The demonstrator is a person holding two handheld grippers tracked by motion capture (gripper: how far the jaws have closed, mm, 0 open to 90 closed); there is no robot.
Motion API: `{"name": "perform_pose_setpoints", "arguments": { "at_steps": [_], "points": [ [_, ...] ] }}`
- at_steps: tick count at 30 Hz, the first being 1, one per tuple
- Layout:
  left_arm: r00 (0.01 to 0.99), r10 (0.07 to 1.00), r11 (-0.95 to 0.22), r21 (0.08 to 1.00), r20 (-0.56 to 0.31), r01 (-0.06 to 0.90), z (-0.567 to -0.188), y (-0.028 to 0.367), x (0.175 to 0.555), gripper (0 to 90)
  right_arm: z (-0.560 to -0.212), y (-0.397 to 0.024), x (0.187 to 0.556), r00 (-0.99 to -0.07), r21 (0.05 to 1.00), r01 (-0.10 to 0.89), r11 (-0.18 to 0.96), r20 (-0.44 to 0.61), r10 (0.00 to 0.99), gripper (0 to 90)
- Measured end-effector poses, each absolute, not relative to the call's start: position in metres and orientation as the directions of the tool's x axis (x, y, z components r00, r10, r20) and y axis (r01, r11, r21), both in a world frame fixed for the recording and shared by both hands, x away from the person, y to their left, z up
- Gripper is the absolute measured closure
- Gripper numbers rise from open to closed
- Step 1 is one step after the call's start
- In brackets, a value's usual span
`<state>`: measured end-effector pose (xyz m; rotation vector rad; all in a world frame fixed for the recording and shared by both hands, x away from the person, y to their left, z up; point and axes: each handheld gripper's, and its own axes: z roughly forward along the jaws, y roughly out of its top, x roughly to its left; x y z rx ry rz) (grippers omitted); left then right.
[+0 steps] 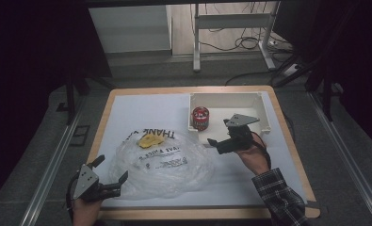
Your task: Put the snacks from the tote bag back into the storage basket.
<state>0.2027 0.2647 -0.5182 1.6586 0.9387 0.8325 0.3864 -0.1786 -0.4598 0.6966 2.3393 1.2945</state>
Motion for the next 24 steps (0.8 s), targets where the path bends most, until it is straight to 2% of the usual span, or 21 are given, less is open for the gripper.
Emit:
{"name": "perform_pose_setpoints", "arguments": {
  "at_steps": [24],
  "points": [
    [0.458,0.885,-0.183,0.966,0.08,0.185,-0.518,0.265,0.203,1.0,-0.457,-0.19,0.369,-0.806,0.866,0.226,0.446,-0.091,0.585,1.0]
  ]
}}
